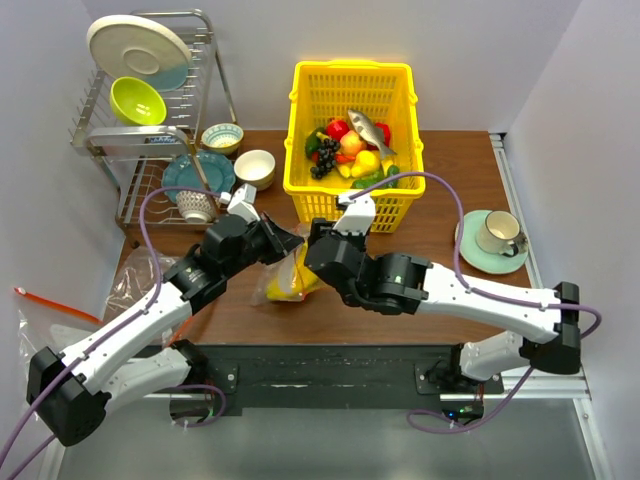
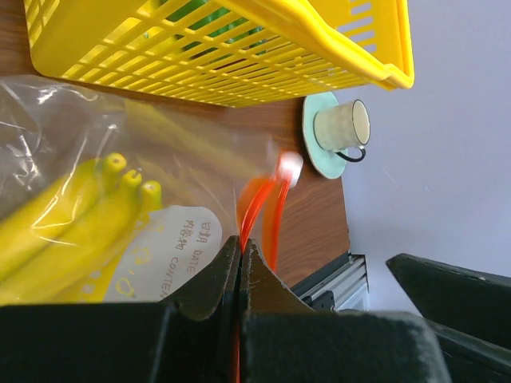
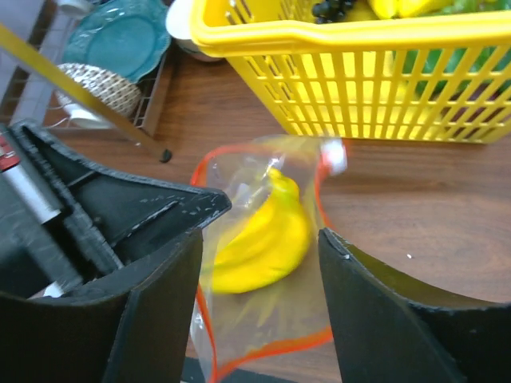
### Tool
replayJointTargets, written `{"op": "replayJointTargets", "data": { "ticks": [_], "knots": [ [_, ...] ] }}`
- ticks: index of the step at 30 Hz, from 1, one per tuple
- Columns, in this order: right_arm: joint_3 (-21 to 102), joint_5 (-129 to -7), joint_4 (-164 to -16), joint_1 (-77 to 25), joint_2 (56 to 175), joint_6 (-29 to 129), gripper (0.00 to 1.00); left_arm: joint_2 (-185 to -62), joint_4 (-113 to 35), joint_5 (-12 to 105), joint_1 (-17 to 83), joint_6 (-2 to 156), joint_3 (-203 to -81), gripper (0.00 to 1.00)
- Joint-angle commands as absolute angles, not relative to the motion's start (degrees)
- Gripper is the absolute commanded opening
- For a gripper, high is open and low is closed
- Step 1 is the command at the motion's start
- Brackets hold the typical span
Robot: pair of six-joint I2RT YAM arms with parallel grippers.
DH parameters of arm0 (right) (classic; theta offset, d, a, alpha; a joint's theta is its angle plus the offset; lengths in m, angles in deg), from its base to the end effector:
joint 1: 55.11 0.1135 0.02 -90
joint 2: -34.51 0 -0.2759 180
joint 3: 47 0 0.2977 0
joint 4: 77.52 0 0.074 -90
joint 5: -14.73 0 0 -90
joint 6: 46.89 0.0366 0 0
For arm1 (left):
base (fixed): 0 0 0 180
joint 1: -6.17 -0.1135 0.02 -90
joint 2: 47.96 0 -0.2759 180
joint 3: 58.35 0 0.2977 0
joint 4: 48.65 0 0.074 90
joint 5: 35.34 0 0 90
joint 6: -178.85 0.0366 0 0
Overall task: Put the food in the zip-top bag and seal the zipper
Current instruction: Place the fake fruit in the zipper food storage bag, then adjust the zipper on the food storage bag.
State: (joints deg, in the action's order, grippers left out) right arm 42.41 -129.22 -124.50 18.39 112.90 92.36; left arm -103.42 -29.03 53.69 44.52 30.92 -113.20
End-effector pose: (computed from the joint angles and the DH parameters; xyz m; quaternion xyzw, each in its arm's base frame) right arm 0.1232 0.3119 0.3846 0.0347 0.8195 0.1618 0.5487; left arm 0.2075 -0.1649 0.2994 -0.1347 0.8092 -0.4306 0.3765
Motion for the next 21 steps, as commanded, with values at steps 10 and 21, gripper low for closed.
{"op": "replayJointTargets", "data": {
  "ticks": [10,21],
  "knots": [
    [38.8,-115.6,-127.8,14.4,105.4,85.3,0.61,-101.0,-23.4,56.2,44.8,34.7,-120.1,0.0],
    [28.3,-98.7,-121.6,8.9,109.6,86.1,0.45,-99.9,-19.9,55.2,44.8,35.8,-122.1,0.0]
  ]
}}
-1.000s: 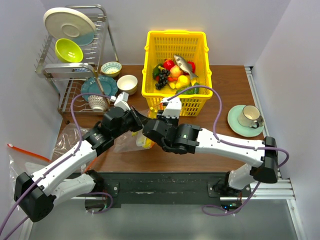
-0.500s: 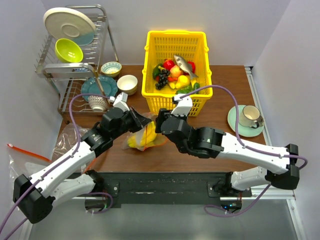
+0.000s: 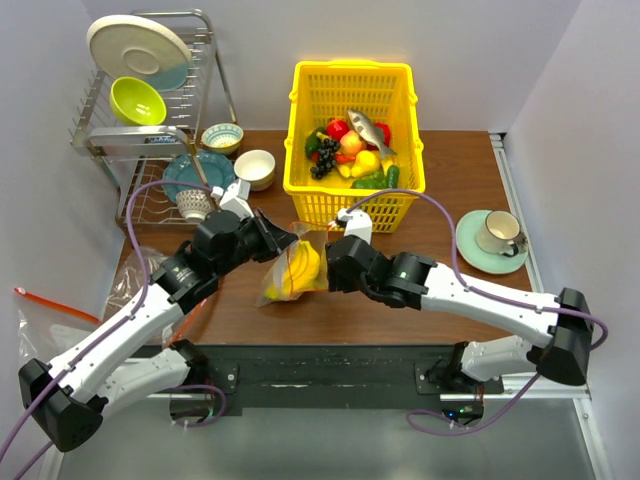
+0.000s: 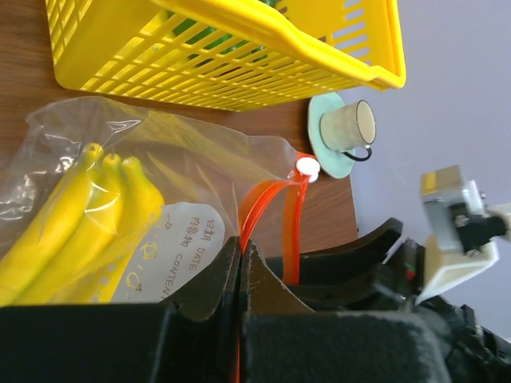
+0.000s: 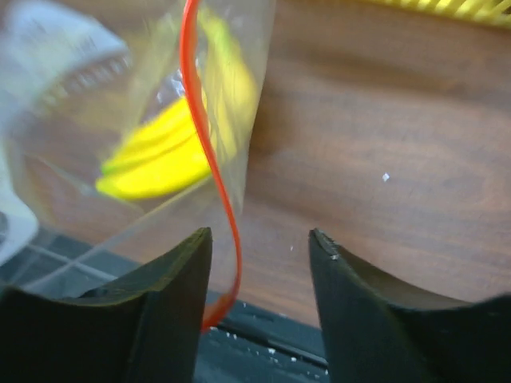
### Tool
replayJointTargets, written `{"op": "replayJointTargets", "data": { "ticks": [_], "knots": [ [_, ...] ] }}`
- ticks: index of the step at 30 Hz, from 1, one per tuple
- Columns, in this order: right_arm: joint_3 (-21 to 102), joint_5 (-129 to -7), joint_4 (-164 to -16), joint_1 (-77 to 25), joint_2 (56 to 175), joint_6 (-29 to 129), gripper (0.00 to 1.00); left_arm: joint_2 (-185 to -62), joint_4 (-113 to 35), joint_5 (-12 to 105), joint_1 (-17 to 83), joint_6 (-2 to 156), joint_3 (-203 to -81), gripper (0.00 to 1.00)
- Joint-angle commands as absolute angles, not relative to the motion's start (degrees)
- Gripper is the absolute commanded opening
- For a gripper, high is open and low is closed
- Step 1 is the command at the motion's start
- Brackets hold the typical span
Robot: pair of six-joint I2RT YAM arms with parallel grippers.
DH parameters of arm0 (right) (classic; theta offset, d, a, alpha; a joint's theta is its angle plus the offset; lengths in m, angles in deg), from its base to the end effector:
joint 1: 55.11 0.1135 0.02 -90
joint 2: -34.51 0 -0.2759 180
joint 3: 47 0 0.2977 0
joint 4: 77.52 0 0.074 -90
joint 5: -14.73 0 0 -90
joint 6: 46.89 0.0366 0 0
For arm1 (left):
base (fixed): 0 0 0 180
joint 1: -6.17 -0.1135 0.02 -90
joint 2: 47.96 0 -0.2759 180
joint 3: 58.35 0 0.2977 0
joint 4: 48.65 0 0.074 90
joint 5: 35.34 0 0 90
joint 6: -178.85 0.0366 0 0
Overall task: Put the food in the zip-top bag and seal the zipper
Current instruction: Adjust the zipper on the food storage bag.
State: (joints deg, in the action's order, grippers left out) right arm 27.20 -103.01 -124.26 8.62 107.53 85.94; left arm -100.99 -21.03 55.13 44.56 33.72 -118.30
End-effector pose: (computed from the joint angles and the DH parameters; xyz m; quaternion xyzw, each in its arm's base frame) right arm 0.1532 0.2718 0.3075 -0.0739 0.9003 0.1616 0.3974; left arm 0.1985 -0.1569 0.3307 -0.1221 0.8135 -0.4119 0.3920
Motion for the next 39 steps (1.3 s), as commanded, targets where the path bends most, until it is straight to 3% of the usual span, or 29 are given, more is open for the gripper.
{"op": "replayJointTargets", "data": {
  "ticks": [1,4,5,9,13,18,23,27,28,30,33,39],
  "knots": [
    [29.0,-99.0,-122.1,8.9,110.0,85.9,0.27,-100.1,-19.2,55.2,44.8,36.6,-122.9,0.0],
    [33.6,-101.3,-124.9,8.9,111.1,83.9,0.02,-102.3,-9.5,59.6,44.8,41.0,-130.2,0.0],
    [35.3,-102.7,-127.9,8.8,111.2,83.3,0.0,-103.0,-3.2,62.8,44.8,43.6,-135.3,0.0],
    [47.0,-112.1,-136.6,8.8,112.2,77.9,0.0,-105.5,6.6,67.4,44.8,48.7,-144.1,0.0],
    [55.8,-113.2,-142.2,8.8,111.9,73.9,0.0,-104.4,6.7,65.0,44.8,48.8,-141.4,0.0],
    [56.8,-110.4,-142.5,8.8,111.7,72.5,0.0,-100.4,-5.0,55.4,44.8,44.2,-126.1,0.0],
    [54.6,-106.9,-141.7,8.7,114.2,72.8,0.02,-101.7,1.5,60.5,44.8,49.0,-134.7,0.0],
    [53.8,-104.0,-140.3,8.3,114.9,72.8,0.25,-103.0,4.5,61.9,44.8,51.0,-137.9,0.0],
    [53.7,-103.5,-139.8,8.1,114.8,72.9,0.5,-102.8,3.9,61.3,44.8,50.9,-137.3,0.0],
    [53.2,-102.9,-138.5,7.7,114.2,72.8,0.79,-101.8,1.6,59.4,44.8,50.2,-134.2,0.0],
    [54.2,-100.6,-137.8,6.4,114.0,72.2,0.83,-101.3,-0.5,58.3,44.8,49.6,-131.1,0.0],
    [57.4,-94.2,-138.6,0.1,113.8,69.2,0.83,-101.8,-0.5,59.5,44.8,51.8,-130.5,0.0]
  ]
}}
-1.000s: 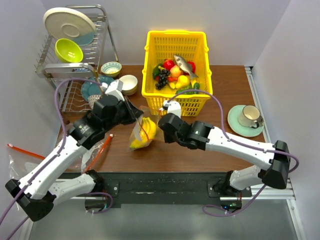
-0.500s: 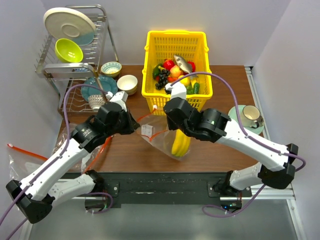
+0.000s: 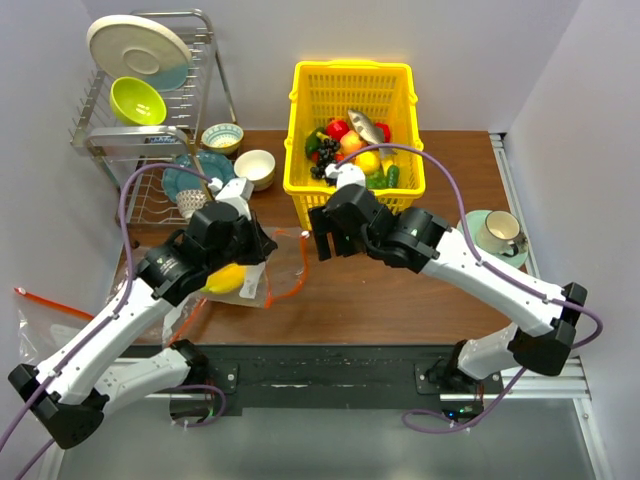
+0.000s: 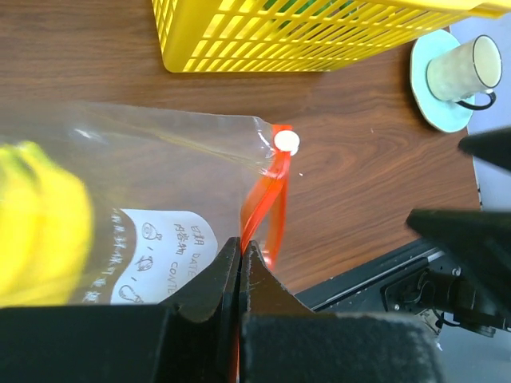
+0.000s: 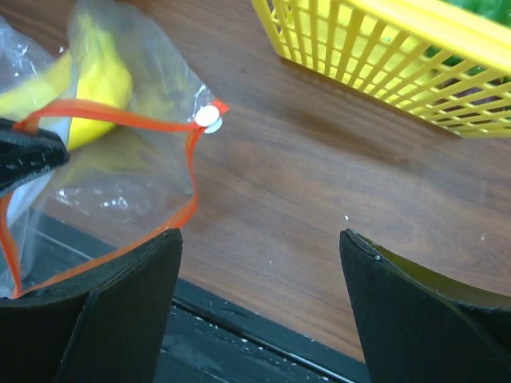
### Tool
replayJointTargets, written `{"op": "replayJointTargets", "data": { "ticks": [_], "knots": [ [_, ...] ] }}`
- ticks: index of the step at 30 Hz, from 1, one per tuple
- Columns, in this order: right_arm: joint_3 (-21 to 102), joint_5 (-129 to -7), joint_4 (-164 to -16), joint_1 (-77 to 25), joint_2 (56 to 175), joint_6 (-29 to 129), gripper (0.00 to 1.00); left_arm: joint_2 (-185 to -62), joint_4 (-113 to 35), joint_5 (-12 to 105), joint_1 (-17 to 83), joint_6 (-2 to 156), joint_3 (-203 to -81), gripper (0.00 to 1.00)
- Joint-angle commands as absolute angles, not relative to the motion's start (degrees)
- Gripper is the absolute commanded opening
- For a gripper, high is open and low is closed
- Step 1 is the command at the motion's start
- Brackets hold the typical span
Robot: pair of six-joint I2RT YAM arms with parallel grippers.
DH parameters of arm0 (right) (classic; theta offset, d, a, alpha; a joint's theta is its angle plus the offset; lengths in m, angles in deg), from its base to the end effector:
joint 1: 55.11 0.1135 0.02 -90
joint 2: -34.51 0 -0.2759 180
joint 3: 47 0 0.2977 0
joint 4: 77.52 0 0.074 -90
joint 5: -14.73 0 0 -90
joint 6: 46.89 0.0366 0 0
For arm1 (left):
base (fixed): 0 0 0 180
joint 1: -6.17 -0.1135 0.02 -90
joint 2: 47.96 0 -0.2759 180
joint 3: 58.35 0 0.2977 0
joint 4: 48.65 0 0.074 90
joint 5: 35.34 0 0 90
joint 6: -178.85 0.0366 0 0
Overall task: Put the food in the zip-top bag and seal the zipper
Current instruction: Pick up the fake vegetable from the bin.
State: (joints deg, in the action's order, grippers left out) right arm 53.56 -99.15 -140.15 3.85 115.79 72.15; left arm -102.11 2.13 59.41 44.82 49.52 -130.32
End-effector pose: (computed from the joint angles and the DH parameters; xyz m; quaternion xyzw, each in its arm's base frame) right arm 0.1866 0.2814 0.4107 -0.1528 0.8891 0.1324 0.4106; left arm 0.1851 -0.1441 0.3681 -0.0250 0.8778 -0.2719 0.3937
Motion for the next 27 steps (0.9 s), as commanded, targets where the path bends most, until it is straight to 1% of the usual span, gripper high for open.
{"op": "replayJointTargets", "data": {
  "ticks": [1,7,10,12,16,19,22,27],
  "knots": [
    [57.5,-93.0,-138.7,-1.1,113.6,69.0,0.83,-101.8,-0.7,59.5,44.8,52.0,-130.2,0.0],
    [63.4,-89.7,-139.7,-11.8,116.6,64.8,0.82,-102.7,-2.2,58.6,44.8,53.2,-128.4,0.0],
    [68.6,-87.0,-140.6,-18.2,121.1,62.9,0.82,-103.1,-3.0,57.6,44.8,53.4,-128.1,0.0],
    [72.2,-83.5,-140.7,-20.5,124.9,61.9,0.81,-103.5,-3.3,56.8,44.8,53.5,-127.8,0.0],
    [78.0,-81.7,-142.3,-25.3,131.8,60.3,0.82,-103.0,-5.5,55.0,44.8,52.6,-125.6,0.0],
    [81.9,-81.3,-143.7,-28.1,137.9,59.2,0.85,-102.3,-6.3,55.0,44.8,52.3,-124.3,0.0],
    [86.1,-83.3,-145.9,-30.0,143.9,57.7,0.98,-101.7,-6.1,55.1,44.8,52.6,-124.0,0.0],
    [89.9,-85.7,-146.7,-31.5,151.1,56.6,0.99,-101.8,-5.7,55.4,44.8,53.5,-124.1,0.0]
  ]
}}
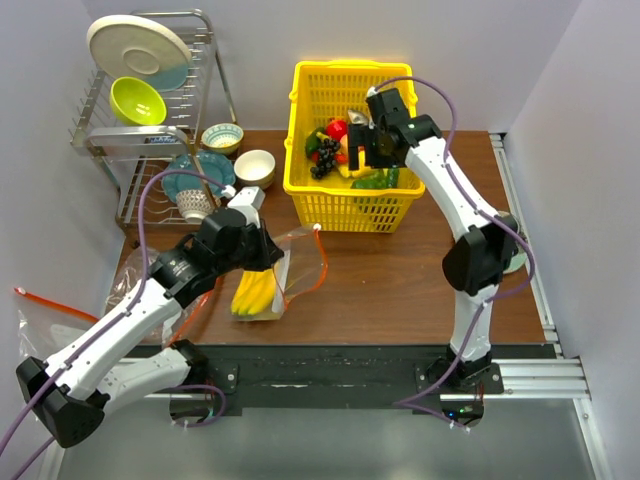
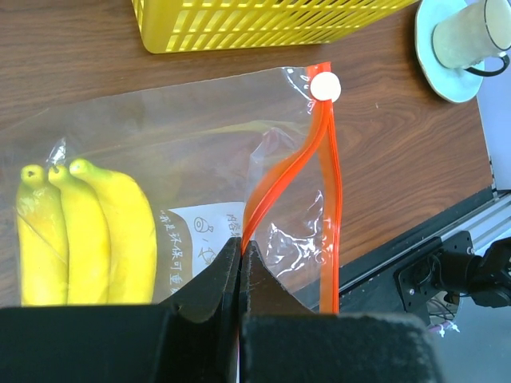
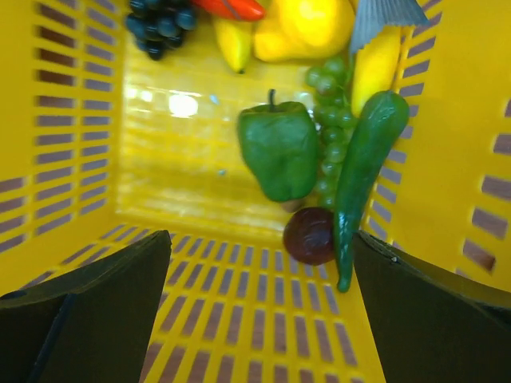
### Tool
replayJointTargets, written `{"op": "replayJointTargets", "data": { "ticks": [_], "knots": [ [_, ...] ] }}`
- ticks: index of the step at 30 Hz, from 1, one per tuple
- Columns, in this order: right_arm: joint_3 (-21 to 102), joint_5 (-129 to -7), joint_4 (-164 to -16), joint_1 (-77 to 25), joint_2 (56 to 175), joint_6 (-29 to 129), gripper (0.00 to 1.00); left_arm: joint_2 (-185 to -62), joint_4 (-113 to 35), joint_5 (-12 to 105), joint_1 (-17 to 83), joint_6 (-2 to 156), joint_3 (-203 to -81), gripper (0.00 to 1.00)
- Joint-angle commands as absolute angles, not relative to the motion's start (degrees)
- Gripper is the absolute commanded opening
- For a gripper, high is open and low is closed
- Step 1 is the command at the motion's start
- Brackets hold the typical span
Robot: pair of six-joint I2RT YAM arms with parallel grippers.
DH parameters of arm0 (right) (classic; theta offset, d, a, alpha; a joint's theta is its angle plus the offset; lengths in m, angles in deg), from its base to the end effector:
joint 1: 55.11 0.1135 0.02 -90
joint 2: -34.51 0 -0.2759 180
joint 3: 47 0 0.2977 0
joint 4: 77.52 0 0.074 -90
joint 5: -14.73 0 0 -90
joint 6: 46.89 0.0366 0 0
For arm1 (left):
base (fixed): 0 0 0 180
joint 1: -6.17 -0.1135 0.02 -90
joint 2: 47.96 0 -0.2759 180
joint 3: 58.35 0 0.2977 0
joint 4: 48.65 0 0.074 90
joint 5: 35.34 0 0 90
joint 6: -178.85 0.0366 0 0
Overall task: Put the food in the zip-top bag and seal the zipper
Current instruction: Pick up the fake vegetable from the bin.
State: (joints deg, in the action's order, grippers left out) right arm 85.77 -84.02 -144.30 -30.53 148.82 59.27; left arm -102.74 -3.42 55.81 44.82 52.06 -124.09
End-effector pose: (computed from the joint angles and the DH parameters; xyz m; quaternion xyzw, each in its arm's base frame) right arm 0.4472 0.1984 0.3769 -0.0413 0.9313 0.0566 0.3574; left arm 0.1914 -0.1522 0.3332 0.0097 0.8840 -0.2789 0.3751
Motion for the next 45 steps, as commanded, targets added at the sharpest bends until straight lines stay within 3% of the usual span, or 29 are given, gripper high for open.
{"op": "replayJointTargets", "data": {
  "ticks": [1,18,22,23,29,36,45],
  "knots": [
    [89.9,-85.3,-146.3,-31.5,153.1,56.6,0.98,-101.9,-5.0,55.9,44.8,53.6,-124.3,0.0],
    [88.6,-90.6,-140.1,-31.6,168.7,56.6,0.95,-101.1,-6.2,55.0,44.8,54.2,-124.1,0.0],
    [90.8,-88.9,-140.5,-31.6,170.1,55.8,0.75,-100.4,-5.7,55.0,44.8,54.1,-123.9,0.0],
    [89.9,-88.7,-139.9,-31.6,169.2,55.7,0.64,-100.3,-5.6,55.0,44.8,54.1,-123.7,0.0],
    [77.8,-86.1,-128.5,-31.0,152.9,54.6,0.52,-99.5,-5.6,55.7,44.8,54.0,-123.2,0.0],
    [73.8,-80.7,-126.9,-28.9,137.7,55.6,0.48,-100.1,-4.2,55.7,44.8,55.0,-125.3,0.0],
    [57.9,-70.9,-120.5,-20.1,117.5,55.9,0.48,-102.3,-2.4,55.7,44.8,56.6,-129.1,0.0]
  ]
}}
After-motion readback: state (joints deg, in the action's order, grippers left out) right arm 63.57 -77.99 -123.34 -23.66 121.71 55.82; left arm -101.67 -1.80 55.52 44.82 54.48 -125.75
